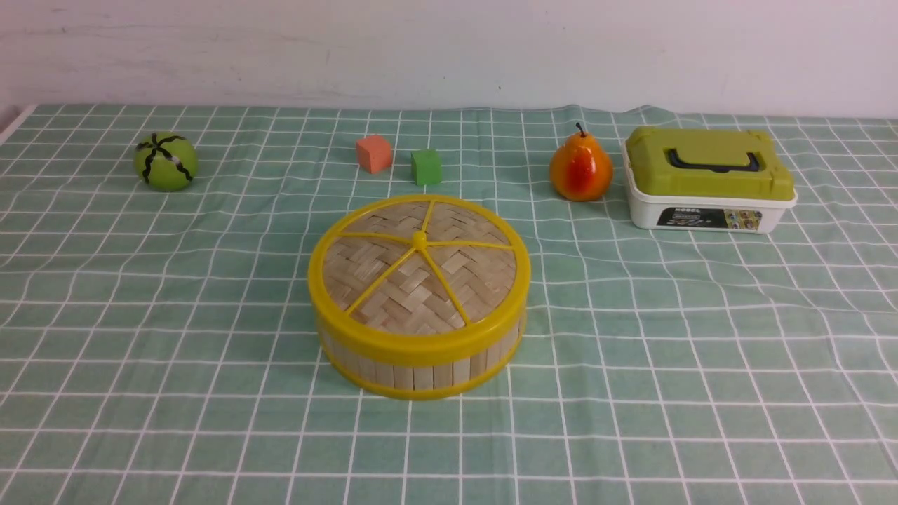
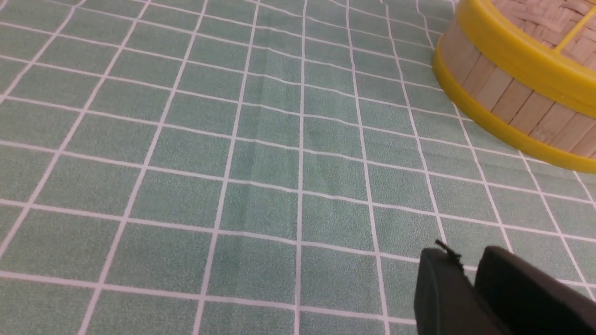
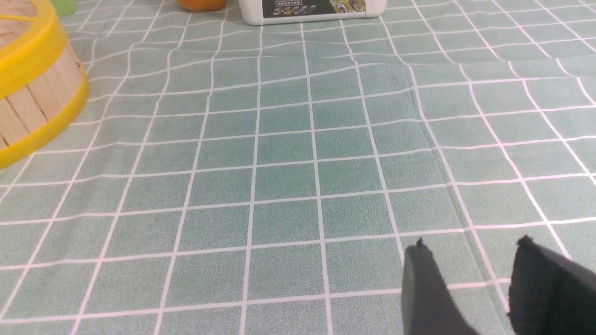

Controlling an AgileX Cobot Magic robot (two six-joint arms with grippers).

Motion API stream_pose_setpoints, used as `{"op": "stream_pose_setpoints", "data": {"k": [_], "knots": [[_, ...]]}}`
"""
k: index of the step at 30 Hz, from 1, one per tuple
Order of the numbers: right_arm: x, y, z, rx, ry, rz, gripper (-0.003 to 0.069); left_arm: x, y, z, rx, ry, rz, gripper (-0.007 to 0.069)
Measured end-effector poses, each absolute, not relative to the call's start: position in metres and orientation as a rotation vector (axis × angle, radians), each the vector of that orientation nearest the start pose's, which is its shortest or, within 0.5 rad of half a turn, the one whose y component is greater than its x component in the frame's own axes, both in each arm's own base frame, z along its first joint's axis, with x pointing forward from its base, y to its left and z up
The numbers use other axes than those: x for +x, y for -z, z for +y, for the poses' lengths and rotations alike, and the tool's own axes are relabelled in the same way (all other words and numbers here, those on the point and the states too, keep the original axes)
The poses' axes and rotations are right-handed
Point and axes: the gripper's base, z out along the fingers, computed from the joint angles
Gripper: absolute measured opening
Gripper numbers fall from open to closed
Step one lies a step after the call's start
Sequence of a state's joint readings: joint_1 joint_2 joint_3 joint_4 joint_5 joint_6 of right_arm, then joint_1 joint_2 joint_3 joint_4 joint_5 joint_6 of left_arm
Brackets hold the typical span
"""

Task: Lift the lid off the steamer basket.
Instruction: Use the left arm to lift the lid of the steamer

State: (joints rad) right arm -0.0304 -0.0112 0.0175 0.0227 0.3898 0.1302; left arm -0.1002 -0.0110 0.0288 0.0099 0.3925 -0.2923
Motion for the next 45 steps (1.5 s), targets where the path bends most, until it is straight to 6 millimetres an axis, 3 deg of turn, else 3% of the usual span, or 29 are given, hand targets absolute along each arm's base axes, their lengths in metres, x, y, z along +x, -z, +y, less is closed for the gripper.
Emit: {"op": "stream_pose_setpoints", "data": {"k": [4, 7, 8, 10, 13, 16, 20, 23, 27, 30, 31, 32, 35, 40, 42, 45], "knots": [[0.052, -0.173, -0.001, 0.165, -0.091, 1.873, 0.0241, 0.053, -0.171, -0.005, -0.166, 0.250, 1.869, 0.0111], [0.052, -0.173, -0.001, 0.165, -0.091, 1.873, 0.0241, 0.054, -0.177, -0.010, -0.413, 0.543, 1.783, 0.0113], [0.052, -0.173, -0.001, 0.165, -0.091, 1.873, 0.0241, 0.054, -0.178, -0.010, -0.412, 0.544, 1.780, 0.0113], [0.052, -0.173, -0.001, 0.165, -0.091, 1.873, 0.0241, 0.053, -0.180, -0.016, -0.701, 0.863, 1.709, 0.0115], [0.052, -0.173, -0.001, 0.165, -0.091, 1.873, 0.0241, 0.053, -0.184, -0.021, -1.000, 1.196, 1.596, 0.0120], [0.052, -0.173, -0.001, 0.165, -0.091, 1.873, 0.0241, 0.053, -0.188, -0.022, -1.145, 1.364, 1.506, 0.0124], [0.052, -0.173, -0.001, 0.165, -0.091, 1.873, 0.0241, 0.053, -0.192, -0.022, -1.223, 1.463, 1.417, 0.0126], [0.052, -0.173, -0.001, 0.165, -0.091, 1.873, 0.0241, 0.054, -0.193, -0.020, -1.222, 1.464, 1.392, 0.0125], [0.052, -0.173, -0.001, 0.165, -0.091, 1.873, 0.0241, 0.053, -0.204, -0.019, -1.081, 1.382, 1.403, 0.0057], [0.052, -0.173, -0.001, 0.165, -0.091, 1.873, 0.0241, 0.045, -0.242, -0.020, -0.858, 1.304, 1.385, -0.0013], [0.052, -0.173, -0.001, 0.165, -0.091, 1.873, 0.0241, 0.046, -0.242, -0.020, -0.851, 1.295, 1.392, -0.0013], [0.052, -0.173, -0.001, 0.165, -0.091, 1.873, 0.0241, 0.043, -0.265, -0.022, -0.750, 1.250, 1.406, -0.0013], [0.052, -0.173, -0.001, 0.165, -0.091, 1.873, 0.0241, 0.050, -0.289, -0.026, -0.656, 1.169, 1.495, -0.0013], [0.052, -0.173, -0.001, 0.165, -0.091, 1.873, 0.0241, 0.106, -0.322, -0.042, -0.449, 0.894, 2.010, -0.0013], [0.052, -0.173, -0.001, 0.165, -0.091, 1.873, 0.0241, 0.120, -0.323, -0.043, -0.417, 0.836, 2.119, -0.0013], [0.052, -0.173, -0.001, 0.165, -0.091, 1.873, 0.0241, 0.171, -0.350, -0.043, -0.278, 0.603, 2.383, -0.0013]]}}
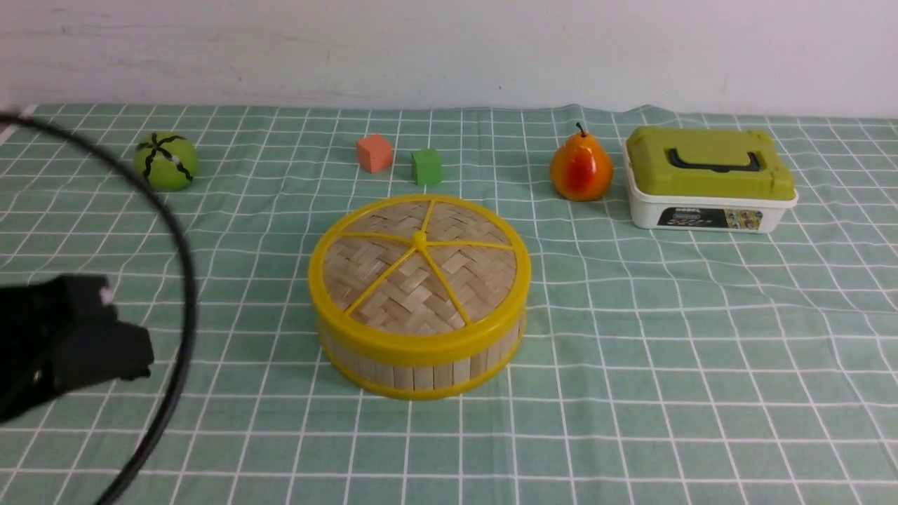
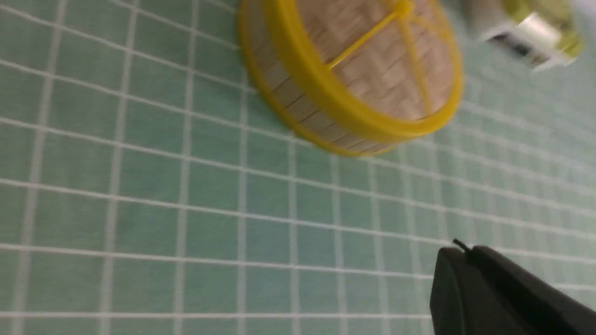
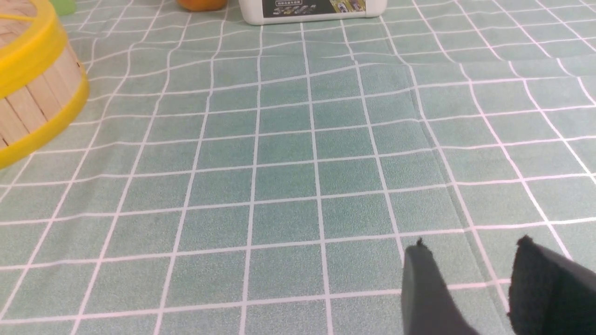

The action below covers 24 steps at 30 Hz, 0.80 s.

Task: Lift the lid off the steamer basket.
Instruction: Use the left arm to lift the lid of the steamer

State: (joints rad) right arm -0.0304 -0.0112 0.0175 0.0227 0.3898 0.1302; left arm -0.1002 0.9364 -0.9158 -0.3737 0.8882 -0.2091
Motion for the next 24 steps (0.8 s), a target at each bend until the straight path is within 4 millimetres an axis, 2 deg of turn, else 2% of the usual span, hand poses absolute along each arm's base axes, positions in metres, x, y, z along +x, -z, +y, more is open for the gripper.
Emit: {"op": "stream_pose_setpoints", "data": {"k": [3, 4, 6, 8, 9, 10, 12, 16, 17, 18, 19, 20, 24], "knots": [[0.052, -0.173, -0.001, 0.165, -0.091, 1.873, 0.0241, 0.214, -0.357, -0.042, -0.225, 0.457, 2.532, -0.0013], [0.052, -0.173, -0.001, 0.165, -0.091, 1.873, 0.0241, 0.241, -0.353, -0.043, -0.220, 0.417, 2.605, -0.0013], [0.052, -0.173, -0.001, 0.165, -0.091, 1.873, 0.0241, 0.265, -0.353, -0.047, -0.204, 0.404, 2.665, -0.0013], [0.052, -0.173, -0.001, 0.165, -0.091, 1.873, 0.0241, 0.291, -0.350, -0.059, -0.162, 0.390, 2.730, -0.0013], [0.052, -0.173, -0.001, 0.165, -0.091, 1.873, 0.0241, 0.295, -0.346, -0.062, -0.156, 0.385, 2.746, -0.0013], [0.052, -0.173, -0.001, 0.165, -0.091, 1.873, 0.0240, 0.311, -0.348, -0.078, -0.117, 0.374, 2.776, -0.0013], [0.052, -0.173, -0.001, 0.165, -0.091, 1.873, 0.0240, 0.324, -0.347, -0.098, -0.068, 0.345, 2.796, -0.0013], [0.052, -0.173, -0.001, 0.165, -0.091, 1.873, 0.0240, 0.362, -0.342, -0.154, 0.078, 0.217, 2.756, -0.0013], [0.052, -0.173, -0.001, 0.165, -0.091, 1.873, 0.0240, 0.365, -0.342, -0.159, 0.087, 0.214, 2.749, -0.0013], [0.052, -0.173, -0.001, 0.165, -0.091, 1.873, 0.0240, 0.372, -0.342, -0.178, 0.123, 0.186, 2.714, -0.0013], [0.052, -0.173, -0.001, 0.165, -0.091, 1.873, 0.0240, 0.375, -0.339, -0.183, 0.133, 0.180, 2.715, -0.0013], [0.052, -0.173, -0.001, 0.165, -0.091, 1.873, 0.0240, 0.379, -0.338, -0.200, 0.172, 0.176, 2.695, -0.0013], [0.052, -0.173, -0.001, 0.165, -0.091, 1.873, 0.0240, 0.386, -0.328, -0.221, 0.219, 0.169, 2.688, -0.0013]]}}
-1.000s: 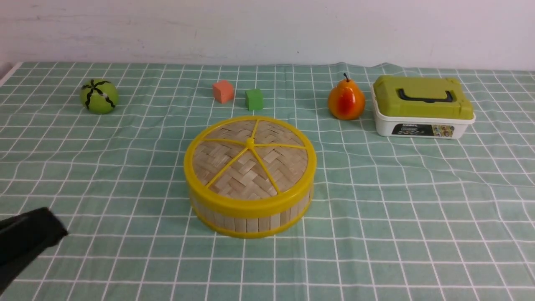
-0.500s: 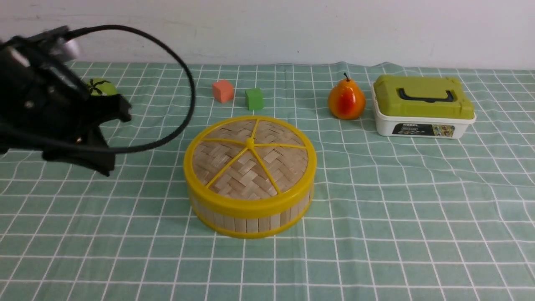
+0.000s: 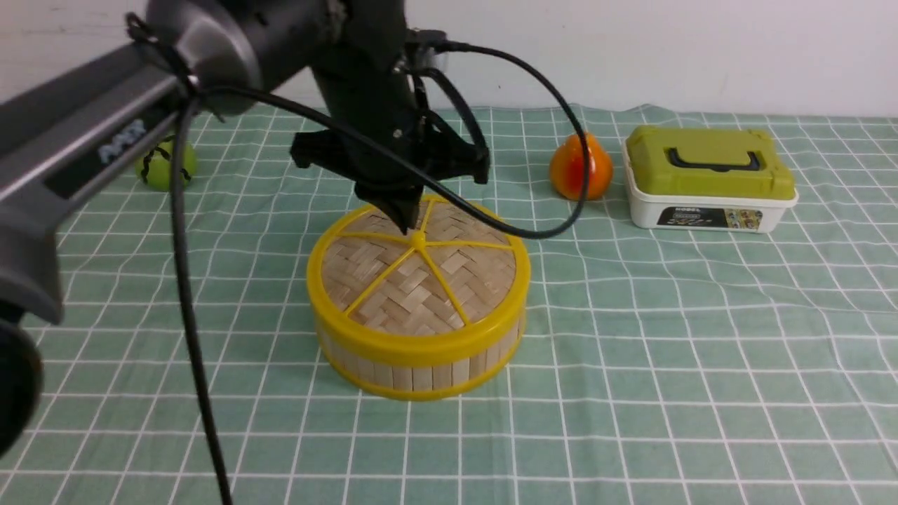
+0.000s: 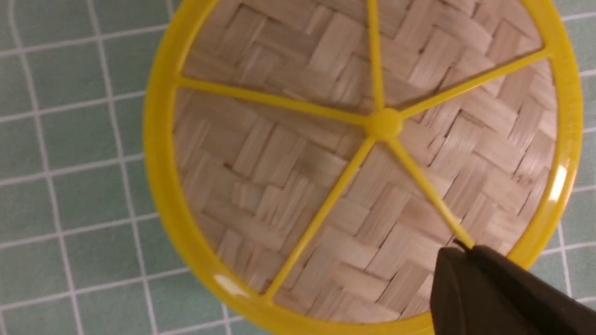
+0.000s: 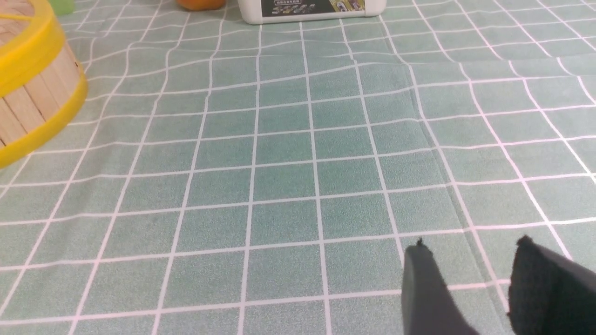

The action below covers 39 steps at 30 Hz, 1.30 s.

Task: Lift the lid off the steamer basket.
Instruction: Use the left arm to lift the lid of the steamer

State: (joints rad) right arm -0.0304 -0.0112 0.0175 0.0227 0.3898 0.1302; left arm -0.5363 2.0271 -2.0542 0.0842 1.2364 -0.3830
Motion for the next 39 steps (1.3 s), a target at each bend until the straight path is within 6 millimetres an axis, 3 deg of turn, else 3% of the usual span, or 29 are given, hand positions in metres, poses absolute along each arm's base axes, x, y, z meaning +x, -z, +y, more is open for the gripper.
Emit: {"op": "stream_pose_setpoints", "data": {"k": [7, 13, 17, 30, 39], "knots": [[0.052, -0.173, -0.001, 0.165, -0.091, 1.873, 0.0240, 0.399, -0.309, -0.223, 0.129, 0.074, 2.703, 0.0027], [0.052, -0.173, -0.001, 0.165, -0.091, 1.873, 0.0240, 0.411, -0.290, -0.226, 0.113, 0.024, 2.690, 0.0218], [0.052, -0.173, -0.001, 0.165, -0.091, 1.873, 0.0240, 0.418, -0.279, -0.230, 0.122, 0.037, 2.675, 0.0292], [0.052, -0.173, -0.001, 0.165, -0.091, 1.873, 0.0240, 0.428, -0.258, -0.237, 0.136, 0.048, 2.664, 0.0307], [0.052, -0.173, -0.001, 0.165, -0.091, 1.873, 0.0240, 0.430, -0.257, -0.237, 0.140, 0.034, 2.658, 0.0301]]}}
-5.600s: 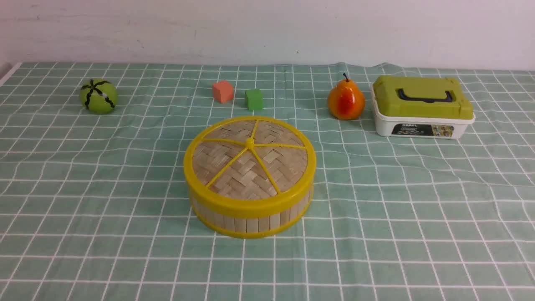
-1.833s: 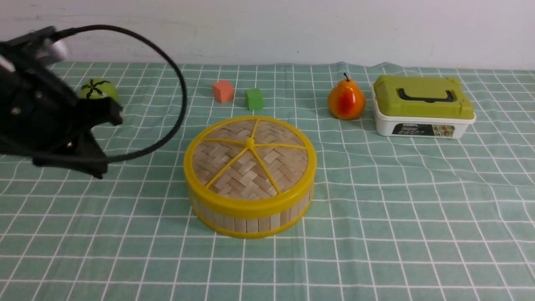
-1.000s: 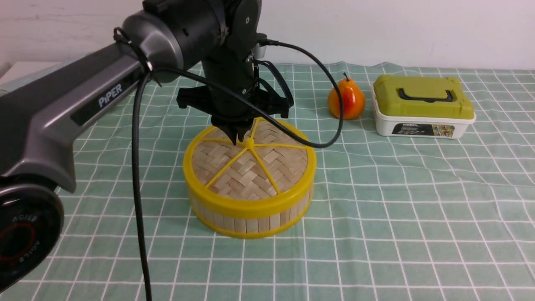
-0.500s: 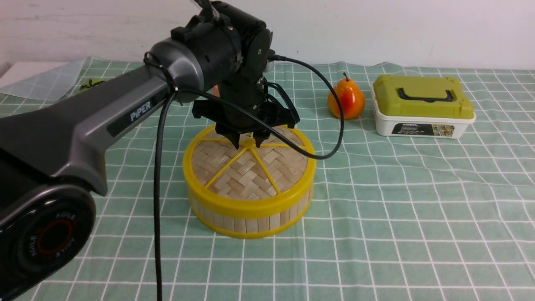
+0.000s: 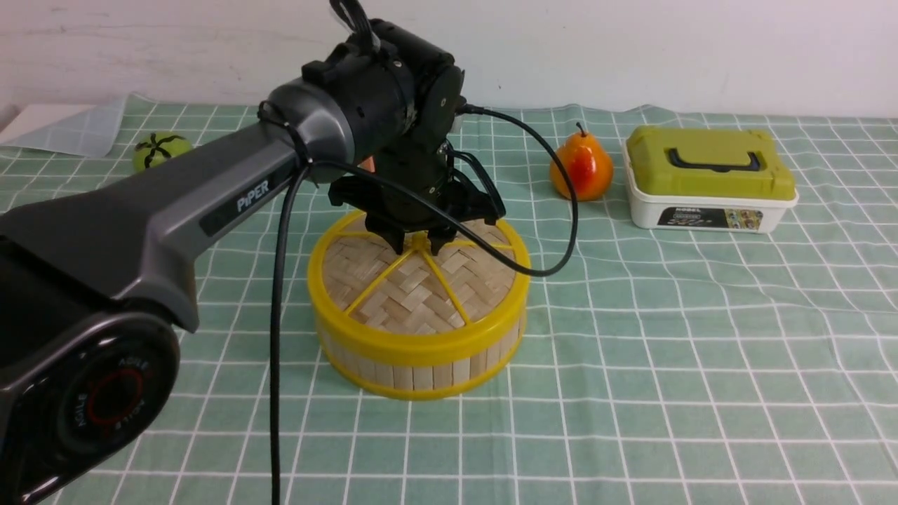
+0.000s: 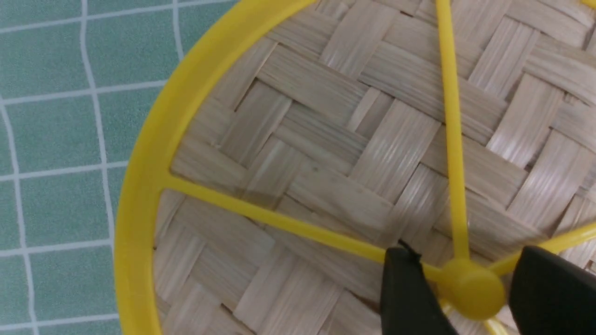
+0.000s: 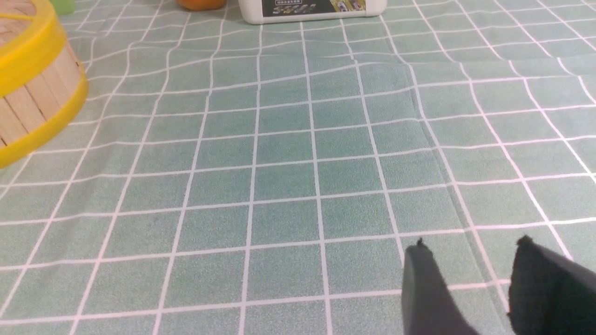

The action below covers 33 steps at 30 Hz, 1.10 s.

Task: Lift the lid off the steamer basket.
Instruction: Use the left arm to lift the lid of the steamer, then use the left arm to place the steamer lid on the table

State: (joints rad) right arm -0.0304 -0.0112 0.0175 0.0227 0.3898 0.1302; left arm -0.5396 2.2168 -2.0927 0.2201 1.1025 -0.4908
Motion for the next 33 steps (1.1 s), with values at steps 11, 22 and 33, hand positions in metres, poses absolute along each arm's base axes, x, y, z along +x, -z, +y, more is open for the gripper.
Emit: {"op": "stream_pose_setpoints", "data": {"k": [11, 22, 33], "knots": [[0.052, -0.173, -0.001, 0.165, -0.091, 1.873, 0.0240, 0.430, -0.258, -0.237, 0.142, 0.032, 2.649, 0.0152], [0.052, -0.173, -0.001, 0.165, -0.091, 1.873, 0.0241, 0.431, -0.261, -0.237, 0.137, 0.033, 2.649, 0.0118], [0.052, -0.173, -0.001, 0.165, -0.091, 1.873, 0.0241, 0.433, -0.318, -0.237, 0.124, 0.088, 2.558, 0.0118]]}}
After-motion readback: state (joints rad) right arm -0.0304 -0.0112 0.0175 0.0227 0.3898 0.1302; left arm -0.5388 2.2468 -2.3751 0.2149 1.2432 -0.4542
